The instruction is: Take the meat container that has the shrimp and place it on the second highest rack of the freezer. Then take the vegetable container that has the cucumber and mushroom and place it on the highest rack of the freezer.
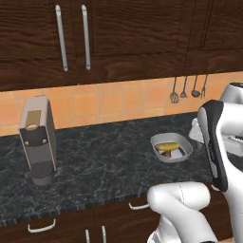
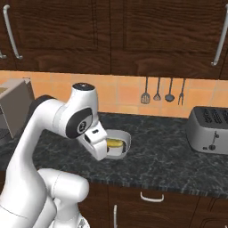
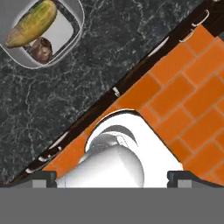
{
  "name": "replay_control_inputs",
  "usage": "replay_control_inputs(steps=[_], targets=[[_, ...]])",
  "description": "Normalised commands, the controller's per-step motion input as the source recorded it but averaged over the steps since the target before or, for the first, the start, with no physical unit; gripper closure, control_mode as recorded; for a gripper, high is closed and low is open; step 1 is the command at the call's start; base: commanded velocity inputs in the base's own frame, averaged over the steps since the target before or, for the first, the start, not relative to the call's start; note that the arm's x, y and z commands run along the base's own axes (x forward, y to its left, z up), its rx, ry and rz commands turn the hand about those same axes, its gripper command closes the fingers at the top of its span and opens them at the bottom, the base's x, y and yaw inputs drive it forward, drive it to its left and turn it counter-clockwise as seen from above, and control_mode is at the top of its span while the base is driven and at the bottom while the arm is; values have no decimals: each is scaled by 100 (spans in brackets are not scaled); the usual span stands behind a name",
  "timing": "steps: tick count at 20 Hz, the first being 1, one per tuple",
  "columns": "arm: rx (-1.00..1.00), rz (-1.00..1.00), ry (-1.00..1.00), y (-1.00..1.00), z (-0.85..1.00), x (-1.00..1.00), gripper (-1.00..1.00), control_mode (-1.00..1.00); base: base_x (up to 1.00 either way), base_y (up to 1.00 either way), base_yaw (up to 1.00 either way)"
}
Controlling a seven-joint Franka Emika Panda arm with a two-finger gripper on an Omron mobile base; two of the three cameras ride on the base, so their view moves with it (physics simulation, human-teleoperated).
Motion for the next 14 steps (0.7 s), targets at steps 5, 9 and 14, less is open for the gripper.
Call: replay_control_inputs(steps=[5,9,14], targets=[[0,-36,0,-3,-52,88,-100,-100,0,0,0],[0,-25,0,0,-52,72,-100,-100,0,0,0],[0,-14,0,-6,-56,61,-100,-100,0,0,0]])
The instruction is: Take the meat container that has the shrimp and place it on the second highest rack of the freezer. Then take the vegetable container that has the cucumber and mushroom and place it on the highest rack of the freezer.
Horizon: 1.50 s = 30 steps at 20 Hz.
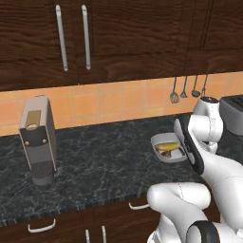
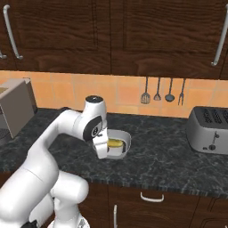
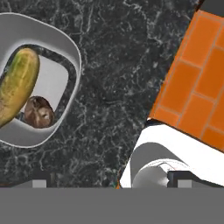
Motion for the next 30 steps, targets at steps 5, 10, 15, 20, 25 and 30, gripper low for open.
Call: replay_control_inputs(steps=[5,10,15,20,25,30], targets=[[0,-6,-1,-14,-63,27,-100,-100,0,0,0],[0,-3,0,-13,-39,37,-100,-100,0,0,0],[0,-3,0,-5,-27,58,-100,-100,0,0,0],[0,-3,0,-7,-15,43,-100,-100,0,0,0],[0,-3,0,-6,-21,16,-100,-100,0,0,0],[0,-2,-3,0,-30,0,-100,-100,0,0,0]])
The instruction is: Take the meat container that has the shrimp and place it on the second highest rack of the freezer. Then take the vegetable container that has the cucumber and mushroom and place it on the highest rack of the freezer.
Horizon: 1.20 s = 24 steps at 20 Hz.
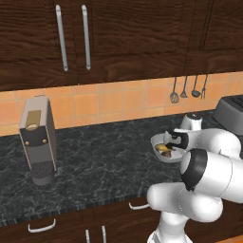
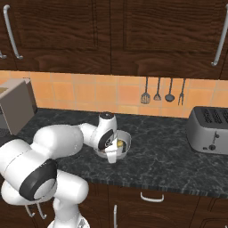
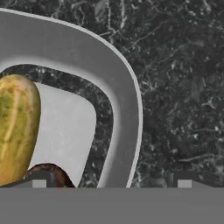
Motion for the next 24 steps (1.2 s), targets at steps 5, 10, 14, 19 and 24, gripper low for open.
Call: replay_control_inputs(steps=[5,10,14,19,24], targets=[[0,-2,-2,0,-28,2,-100,-100,0,0,0],[0,-3,0,-4,-18,18,-100,-100,0,0,0],[0,-2,0,-8,-12,20,-100,-100,0,0,0],[0,-1,0,-5,-23,3,-100,-100,0,0,0],[0,-1,0,0,-20,0,-100,-100,0,0,0]])
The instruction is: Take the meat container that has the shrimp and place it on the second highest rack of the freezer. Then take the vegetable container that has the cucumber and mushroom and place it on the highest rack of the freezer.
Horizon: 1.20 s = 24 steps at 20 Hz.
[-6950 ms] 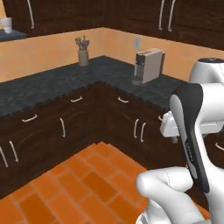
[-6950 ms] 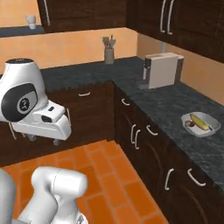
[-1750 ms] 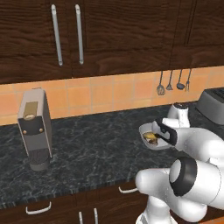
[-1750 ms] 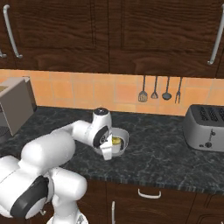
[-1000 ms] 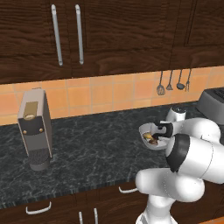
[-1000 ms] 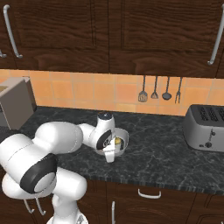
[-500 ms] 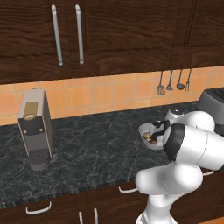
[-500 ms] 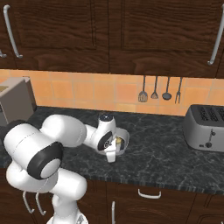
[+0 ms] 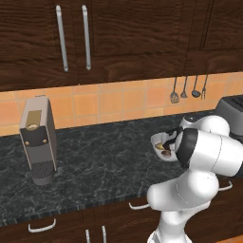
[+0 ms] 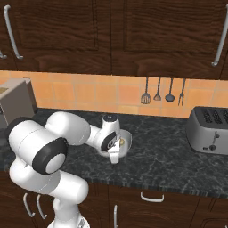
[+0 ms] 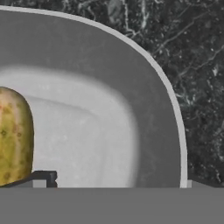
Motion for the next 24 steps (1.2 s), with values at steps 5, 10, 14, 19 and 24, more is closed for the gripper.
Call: replay_control_inputs(steps=[5,10,14,19,24], targets=[[0,0,0,0,0,0,-100,-100,0,0,0],[0,0,0,0,0,0,100,-100,0,0,0],[0,0,0,0,0,0,100,-100,0,0,0],[0,0,0,0,0,0,100,-100,0,0,0],[0,0,0,0,1,0,100,-100,0,0,0]])
